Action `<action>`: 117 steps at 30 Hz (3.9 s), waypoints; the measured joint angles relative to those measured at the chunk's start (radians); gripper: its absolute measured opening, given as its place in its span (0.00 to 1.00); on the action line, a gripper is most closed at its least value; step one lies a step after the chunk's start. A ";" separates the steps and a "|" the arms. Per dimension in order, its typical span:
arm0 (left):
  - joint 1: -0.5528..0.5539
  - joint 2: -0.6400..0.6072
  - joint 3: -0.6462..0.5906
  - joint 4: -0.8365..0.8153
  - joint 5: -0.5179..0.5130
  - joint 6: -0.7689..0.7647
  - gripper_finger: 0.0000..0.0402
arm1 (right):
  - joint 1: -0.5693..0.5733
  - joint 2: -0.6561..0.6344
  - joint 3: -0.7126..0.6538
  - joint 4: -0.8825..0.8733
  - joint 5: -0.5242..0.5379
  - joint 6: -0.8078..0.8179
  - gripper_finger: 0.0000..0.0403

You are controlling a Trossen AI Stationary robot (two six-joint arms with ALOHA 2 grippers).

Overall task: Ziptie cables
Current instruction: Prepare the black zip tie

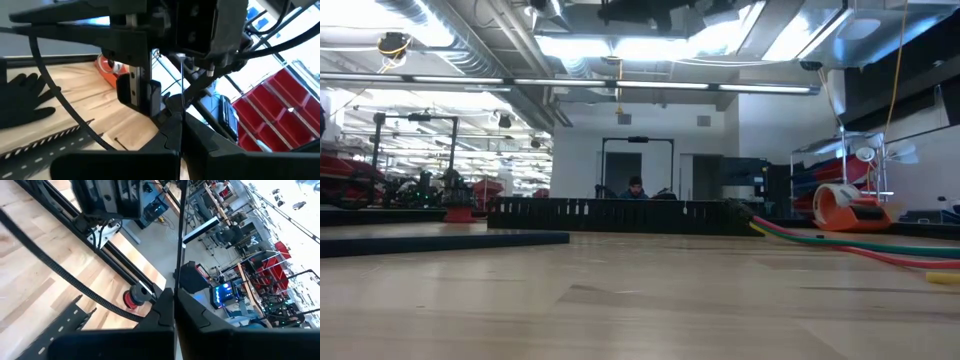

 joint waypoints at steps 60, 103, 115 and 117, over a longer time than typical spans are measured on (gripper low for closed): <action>0.011 -0.020 0.000 0.003 -0.027 0.026 0.00 | 0.018 -0.004 0.000 0.006 0.010 0.020 0.00; -0.022 -0.095 0.000 -0.089 -0.111 -0.022 0.00 | 0.084 -0.005 0.000 0.016 0.168 -0.360 0.00; -0.006 -0.058 0.000 -0.098 -0.099 -0.026 0.00 | 0.114 -0.005 0.000 0.035 0.156 -0.408 0.00; -0.006 -0.059 0.000 -0.114 -0.099 -0.025 0.00 | 0.117 -0.005 0.000 0.021 0.156 -0.410 0.00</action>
